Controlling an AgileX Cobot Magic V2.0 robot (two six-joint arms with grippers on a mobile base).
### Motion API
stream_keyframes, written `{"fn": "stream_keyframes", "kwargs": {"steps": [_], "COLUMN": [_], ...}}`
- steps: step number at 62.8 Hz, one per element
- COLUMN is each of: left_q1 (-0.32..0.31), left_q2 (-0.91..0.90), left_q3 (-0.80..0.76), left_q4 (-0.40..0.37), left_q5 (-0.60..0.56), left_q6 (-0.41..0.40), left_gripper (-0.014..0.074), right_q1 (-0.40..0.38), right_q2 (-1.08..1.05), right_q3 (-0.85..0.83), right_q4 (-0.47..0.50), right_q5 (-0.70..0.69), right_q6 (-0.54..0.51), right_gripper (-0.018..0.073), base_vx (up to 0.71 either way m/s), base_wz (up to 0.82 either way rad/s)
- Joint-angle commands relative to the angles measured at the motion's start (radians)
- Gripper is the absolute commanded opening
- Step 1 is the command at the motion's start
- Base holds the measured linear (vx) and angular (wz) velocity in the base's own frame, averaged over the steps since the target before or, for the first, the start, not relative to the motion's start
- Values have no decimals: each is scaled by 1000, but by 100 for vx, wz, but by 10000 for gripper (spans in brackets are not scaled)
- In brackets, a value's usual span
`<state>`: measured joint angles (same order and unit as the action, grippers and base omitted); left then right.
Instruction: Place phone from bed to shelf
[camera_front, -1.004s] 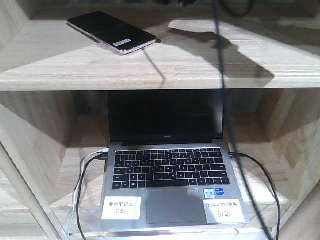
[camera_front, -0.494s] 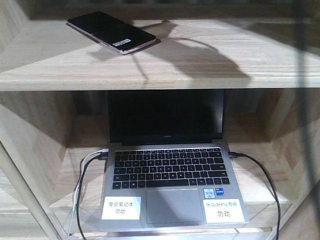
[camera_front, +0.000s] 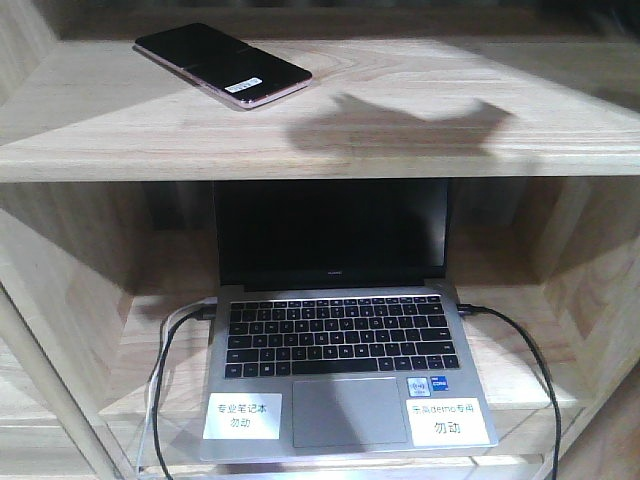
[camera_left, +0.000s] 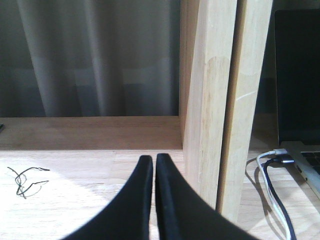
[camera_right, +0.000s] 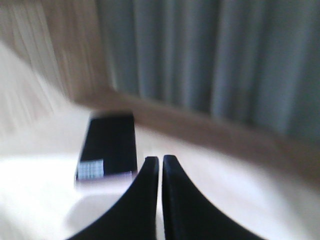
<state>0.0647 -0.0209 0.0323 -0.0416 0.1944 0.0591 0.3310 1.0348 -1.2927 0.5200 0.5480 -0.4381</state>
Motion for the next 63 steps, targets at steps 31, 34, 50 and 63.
{"fn": "stream_keyframes", "kwargs": {"steps": [31,34,50,63], "left_q1": [-3,-3,-3,-3], "left_q2": [-7,-7,-7,-7], "left_q3": [7,7,7,7], "left_q4": [-9,-9,-9,-9], "left_q5": [-72,-72,-72,-72], "left_q6": [0,0,0,0], "left_gripper": [1,1,1,1], "right_q1": [-1,-1,-1,-1], "right_q2": [-537,-563,-660,-661], "right_q3": [619,660,853,877], "right_q4": [9,9,11,12], "right_q5": [-302,-312,-426,-433], "right_q6": [-4,-4,-3,-4], "right_gripper": [-4,-4,-4,-4], "base_vx": [0,0,0,0], "base_wz": [0,0,0,0]}}
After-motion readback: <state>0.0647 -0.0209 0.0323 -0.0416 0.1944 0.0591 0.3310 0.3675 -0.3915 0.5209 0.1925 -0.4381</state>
